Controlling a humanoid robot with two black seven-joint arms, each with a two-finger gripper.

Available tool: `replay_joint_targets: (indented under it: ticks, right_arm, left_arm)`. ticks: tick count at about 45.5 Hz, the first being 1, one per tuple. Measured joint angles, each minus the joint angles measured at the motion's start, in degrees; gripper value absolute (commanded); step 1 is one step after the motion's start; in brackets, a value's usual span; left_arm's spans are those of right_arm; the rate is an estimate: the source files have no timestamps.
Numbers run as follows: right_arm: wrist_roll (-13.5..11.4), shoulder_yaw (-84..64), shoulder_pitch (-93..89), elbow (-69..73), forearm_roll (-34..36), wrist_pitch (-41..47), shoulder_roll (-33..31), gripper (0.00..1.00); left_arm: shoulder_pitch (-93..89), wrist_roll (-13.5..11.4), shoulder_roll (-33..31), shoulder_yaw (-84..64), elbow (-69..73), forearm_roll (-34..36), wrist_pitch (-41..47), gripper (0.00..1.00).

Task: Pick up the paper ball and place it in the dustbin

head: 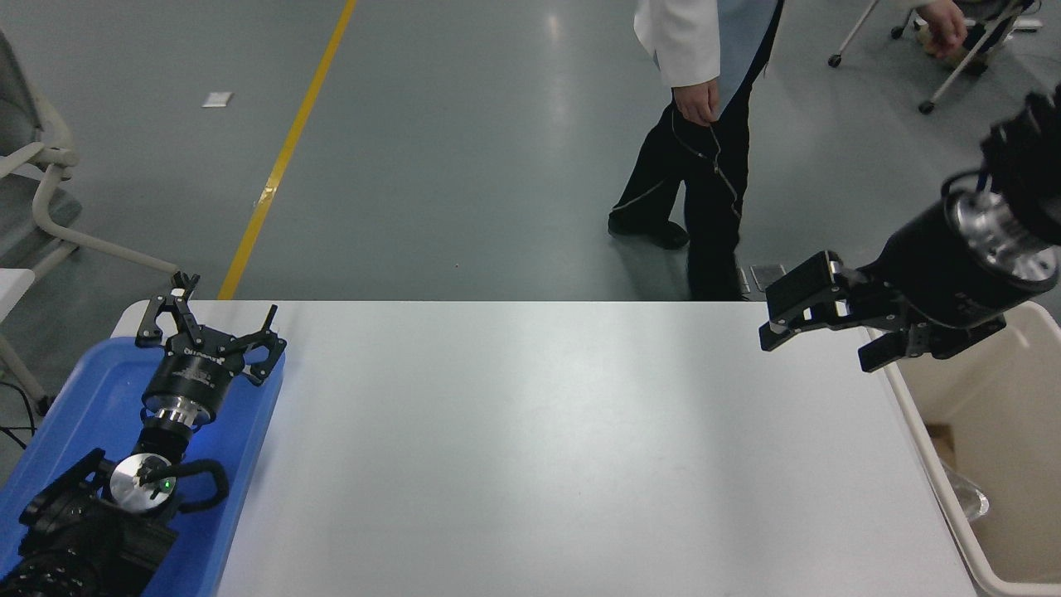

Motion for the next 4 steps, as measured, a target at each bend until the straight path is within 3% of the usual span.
replay_joint_targets:
  ticks: [4]
  right_arm:
    - [-0.57,0.22,2.06,0.21,0.15,0.9,0.0,1.0]
  left_arm:
    - [0.01,-0.02,0.0,0.0,0.01,0.0,0.0,0.99]
